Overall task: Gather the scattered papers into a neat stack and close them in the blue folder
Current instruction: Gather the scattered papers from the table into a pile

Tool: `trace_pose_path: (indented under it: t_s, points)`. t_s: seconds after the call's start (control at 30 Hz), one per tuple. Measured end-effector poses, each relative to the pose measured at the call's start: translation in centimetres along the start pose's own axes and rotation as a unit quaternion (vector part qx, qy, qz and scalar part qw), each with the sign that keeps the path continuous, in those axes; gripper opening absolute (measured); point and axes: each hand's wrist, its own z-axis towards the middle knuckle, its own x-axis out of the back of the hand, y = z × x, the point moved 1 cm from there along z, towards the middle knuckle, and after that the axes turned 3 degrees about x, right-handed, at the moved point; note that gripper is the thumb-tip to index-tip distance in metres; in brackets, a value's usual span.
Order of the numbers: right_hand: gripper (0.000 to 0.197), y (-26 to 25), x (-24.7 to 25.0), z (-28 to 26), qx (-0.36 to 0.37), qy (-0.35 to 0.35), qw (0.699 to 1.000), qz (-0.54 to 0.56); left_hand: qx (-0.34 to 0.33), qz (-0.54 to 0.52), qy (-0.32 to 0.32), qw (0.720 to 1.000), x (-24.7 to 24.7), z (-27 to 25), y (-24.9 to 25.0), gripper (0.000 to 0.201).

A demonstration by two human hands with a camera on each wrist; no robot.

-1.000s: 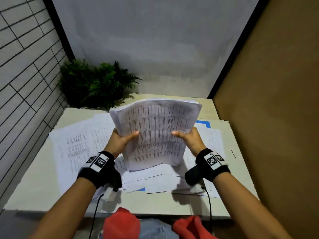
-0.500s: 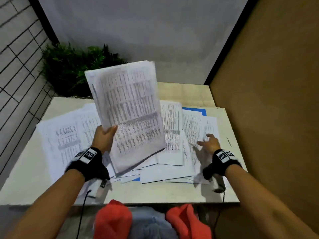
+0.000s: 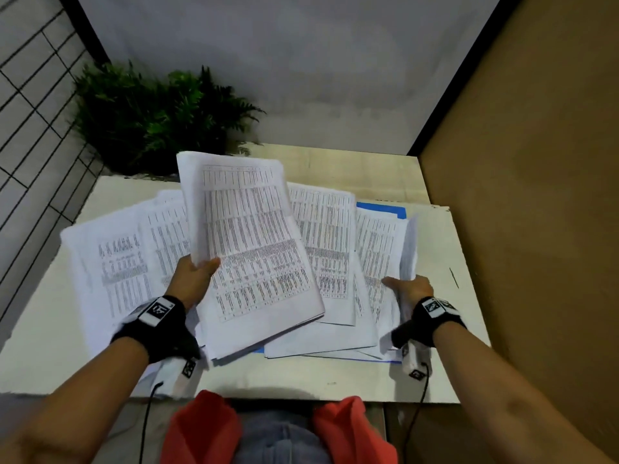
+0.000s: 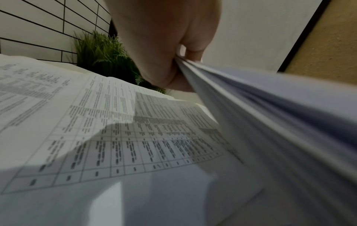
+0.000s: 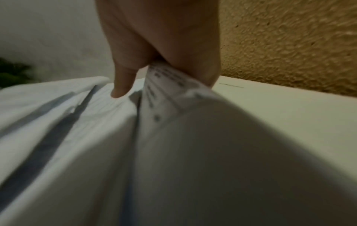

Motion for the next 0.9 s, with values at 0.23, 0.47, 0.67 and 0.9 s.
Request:
trace_pose_path:
  t_s: [0.23, 0.47, 0.67, 0.9]
  points:
    - [0.031, -1.4, -1.3, -0.2, -0.021, -0.074, 0.997, 0.007, 0.012, 0.006, -0.005, 1.0, -1.0, -0.4, -0.1, 0.017]
    - [0.058, -4.5, 0.6, -1.0, 0.088, 0.013, 0.993, -0.077, 0.003, 0.002, -0.009, 1.0, -0.5, -1.0, 0.1, 0.013]
    - [0.034, -8.6, 9.0, -4.9, 0.224, 0.134, 0.959, -0.111, -0.018, -0.027, -0.021, 0.999, -0.7, -1.9, 1.4, 0.024]
    - [0.033, -12.8, 16.6, -11.6, 0.349, 0.174, 0.914, 0.11, -0.046, -0.054, -0.03, 0.997, -1.3, -3.0, 3.1, 0.032]
